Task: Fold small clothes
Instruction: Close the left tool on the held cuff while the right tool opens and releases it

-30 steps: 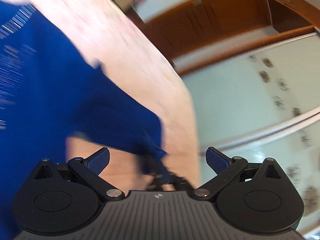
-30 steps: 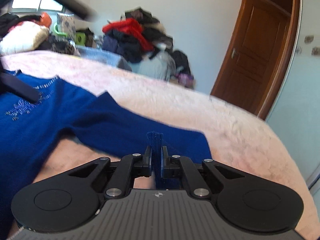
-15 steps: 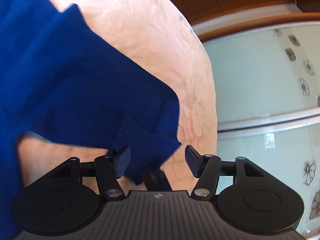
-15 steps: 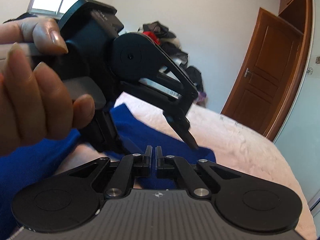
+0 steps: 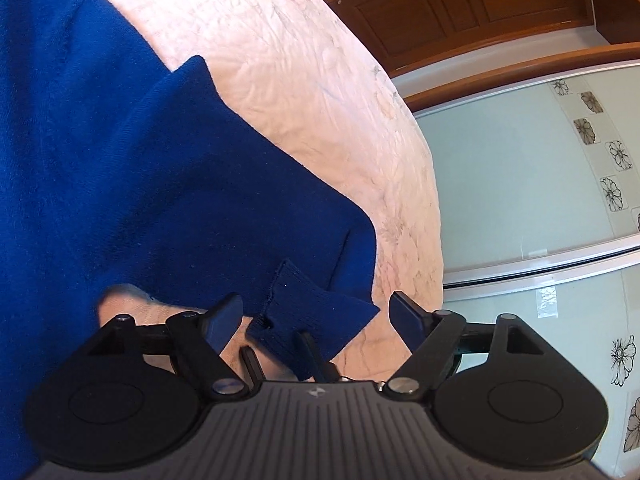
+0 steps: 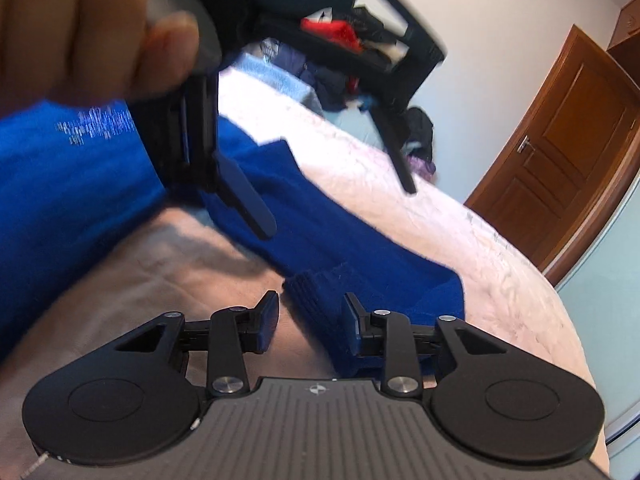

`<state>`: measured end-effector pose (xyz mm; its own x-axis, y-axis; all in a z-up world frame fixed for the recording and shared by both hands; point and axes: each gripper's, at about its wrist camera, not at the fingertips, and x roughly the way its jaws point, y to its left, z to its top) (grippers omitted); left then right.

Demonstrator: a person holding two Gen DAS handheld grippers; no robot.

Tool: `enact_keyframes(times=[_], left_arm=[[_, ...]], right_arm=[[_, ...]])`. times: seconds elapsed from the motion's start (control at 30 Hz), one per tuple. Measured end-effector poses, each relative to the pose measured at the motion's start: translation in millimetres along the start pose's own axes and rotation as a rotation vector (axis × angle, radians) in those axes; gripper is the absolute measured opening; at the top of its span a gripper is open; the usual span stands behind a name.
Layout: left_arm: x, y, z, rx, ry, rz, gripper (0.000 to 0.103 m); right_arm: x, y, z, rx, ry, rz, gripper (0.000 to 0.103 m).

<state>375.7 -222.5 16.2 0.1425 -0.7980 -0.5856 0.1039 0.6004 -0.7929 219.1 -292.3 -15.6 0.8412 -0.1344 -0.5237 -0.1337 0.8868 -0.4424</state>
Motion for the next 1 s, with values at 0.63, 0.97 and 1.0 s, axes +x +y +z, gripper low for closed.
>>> enact_keyframes(times=[0.63, 0.97, 1.0], left_arm=[[22, -3, -1, -0.036, 0.079, -0.064, 0.084], [18, 2, -1, -0.041, 0.064, -0.009, 0.044], [18, 2, -1, -0.039, 0.064, -0.010, 0.037]], right_arm=[[-57, -24, 4, 0.168, -0.245, -0.010, 0.003], [-61, -13, 9, 0.155, -0.249, 0.001, 0.003], [-62, -12, 10, 0.154, -0.248, 0.003, 0.003]])
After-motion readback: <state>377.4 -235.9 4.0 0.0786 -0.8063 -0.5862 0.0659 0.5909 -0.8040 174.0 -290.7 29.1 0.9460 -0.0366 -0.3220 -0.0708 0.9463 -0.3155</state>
